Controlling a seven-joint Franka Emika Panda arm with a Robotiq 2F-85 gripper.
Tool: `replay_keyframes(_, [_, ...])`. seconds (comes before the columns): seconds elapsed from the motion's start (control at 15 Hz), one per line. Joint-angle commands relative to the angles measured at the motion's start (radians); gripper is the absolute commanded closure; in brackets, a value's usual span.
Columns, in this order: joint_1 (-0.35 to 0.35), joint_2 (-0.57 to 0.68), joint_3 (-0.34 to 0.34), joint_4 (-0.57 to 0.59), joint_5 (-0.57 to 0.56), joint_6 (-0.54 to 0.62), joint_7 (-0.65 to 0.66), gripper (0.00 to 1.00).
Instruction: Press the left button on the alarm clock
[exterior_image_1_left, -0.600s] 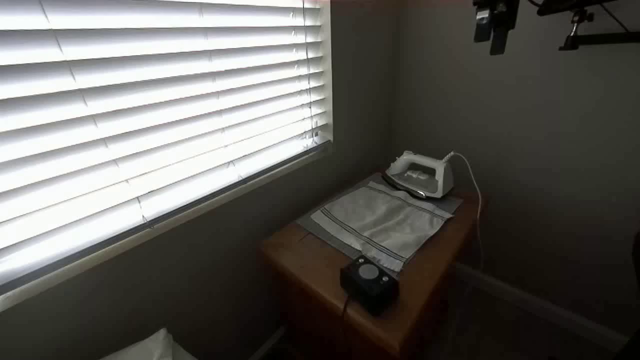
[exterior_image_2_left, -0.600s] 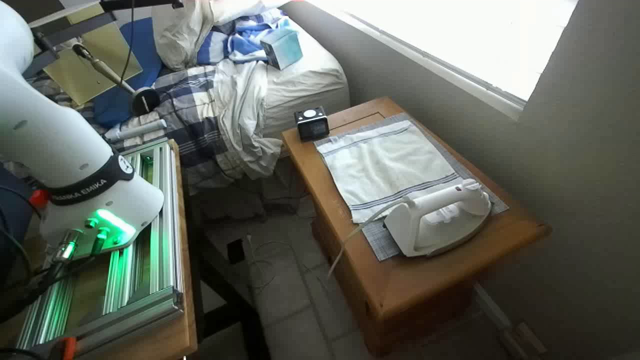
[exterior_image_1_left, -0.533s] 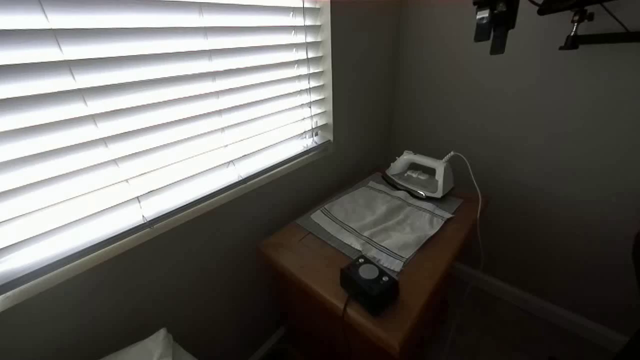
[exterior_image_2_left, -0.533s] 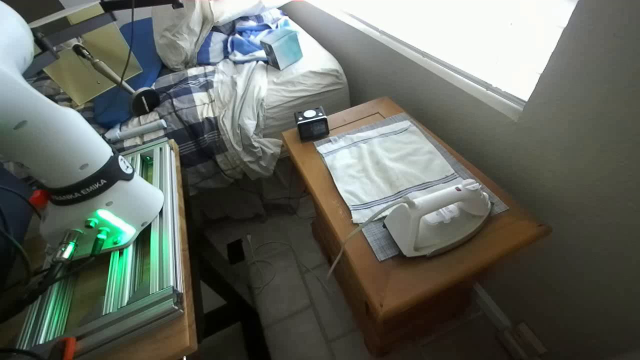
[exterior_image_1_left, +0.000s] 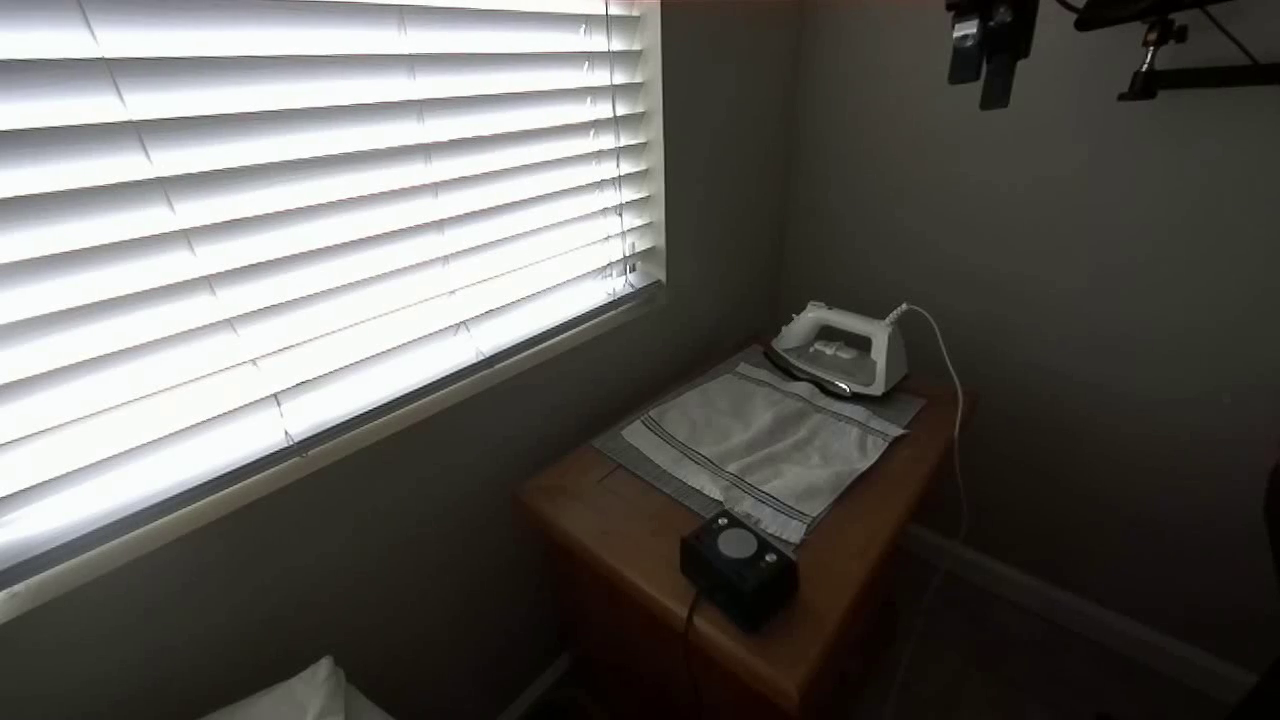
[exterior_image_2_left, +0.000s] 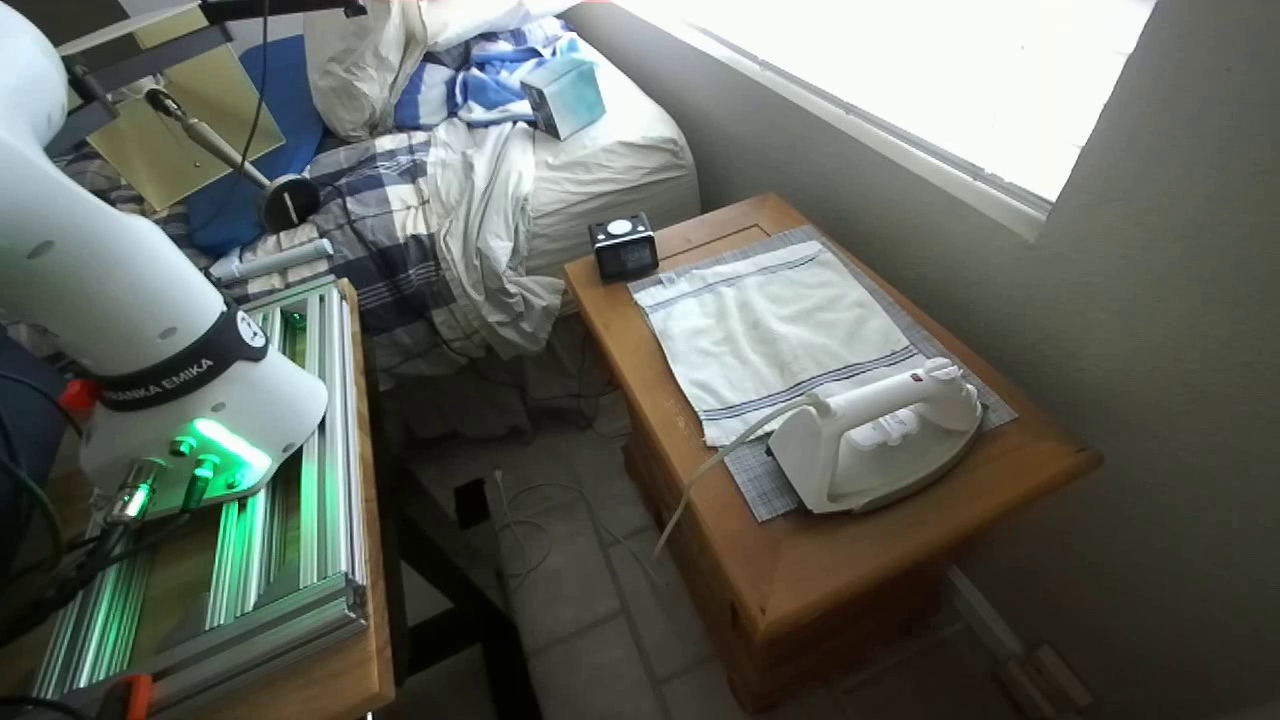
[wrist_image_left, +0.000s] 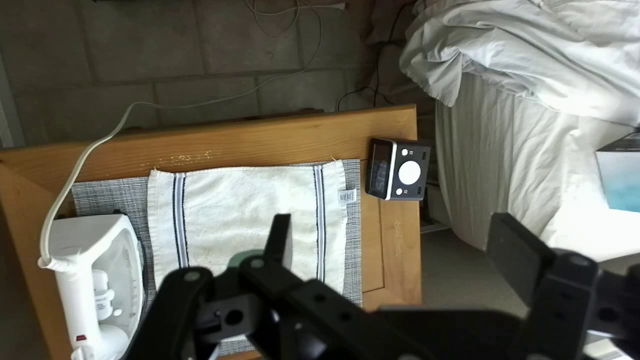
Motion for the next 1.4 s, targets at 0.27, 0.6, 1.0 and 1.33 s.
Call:
replay_keyframes(0.27, [-0.026, 0.002, 0.023, 0.002, 0.007, -0.004, -0.007, 0.00])
replay_keyframes(0.6, [-0.026, 0.002, 0.023, 0.002, 0.007, -0.004, -0.007, 0.00])
replay_keyframes(1.0, [0.064, 0.005, 0.116, -0.065, 0.086, 0.101, -0.107, 0.00])
replay_keyframes(1.33, [0.138, 0.119, 0.196, -0.119, 0.161, 0.275, -0.112, 0.00])
